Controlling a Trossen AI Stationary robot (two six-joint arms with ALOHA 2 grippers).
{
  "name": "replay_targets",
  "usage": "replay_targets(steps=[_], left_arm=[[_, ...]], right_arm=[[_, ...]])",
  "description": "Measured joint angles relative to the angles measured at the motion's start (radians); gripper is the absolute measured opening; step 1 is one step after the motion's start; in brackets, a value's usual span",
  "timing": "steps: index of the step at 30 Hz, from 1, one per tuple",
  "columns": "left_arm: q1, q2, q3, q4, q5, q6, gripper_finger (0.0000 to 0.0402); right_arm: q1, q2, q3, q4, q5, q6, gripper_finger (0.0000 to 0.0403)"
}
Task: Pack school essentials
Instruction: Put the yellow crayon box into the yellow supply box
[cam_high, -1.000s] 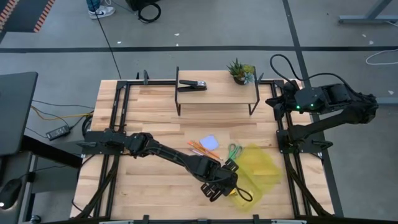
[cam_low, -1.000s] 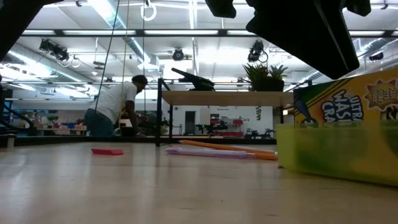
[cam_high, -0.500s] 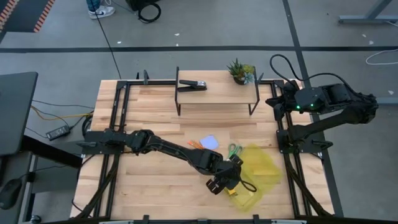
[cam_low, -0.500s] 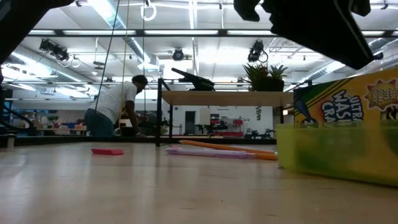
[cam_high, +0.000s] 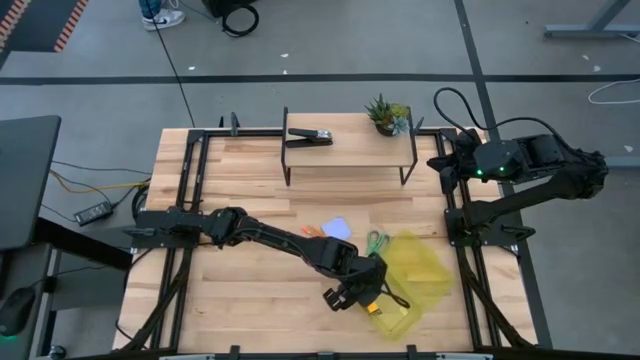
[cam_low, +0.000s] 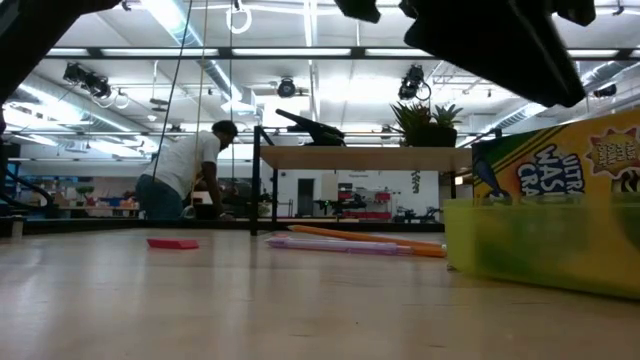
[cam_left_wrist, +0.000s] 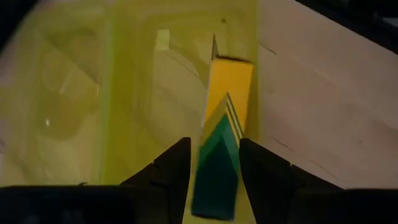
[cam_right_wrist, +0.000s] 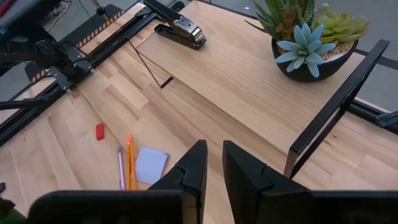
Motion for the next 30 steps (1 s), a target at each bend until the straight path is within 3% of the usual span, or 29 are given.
replay_targets(steps=[5,15,23,25,30], left_arm=[[-0.007,0.005,0.0,0.03,-0.001,-0.005,0.015],[-0.014,0.019,0.0,0.033,-0.001,-0.021,0.0213],[-0.019,0.041,-0.001,0.056,-0.069,-0.028,0.0217],[-0.017,0.041,-0.001,0.067,-0.122,-0.04,0.021],[0.007,0.04,-0.001,0.17,-0.434,-0.146,0.0187]], right_arm=[[0.0,0.0,0.0,0.0,0.0,0.001,0.0057],[0.0,0.0,0.0,0.0,0.0,0.003,0.0057],[0.0,0.0,0.0,0.0,0.0,0.003,0.0057],[0.0,0.0,0.0,0.0,0.0,0.003,0.0057],[0.0,0.0,0.0,0.0,0.0,0.008,0.0057]])
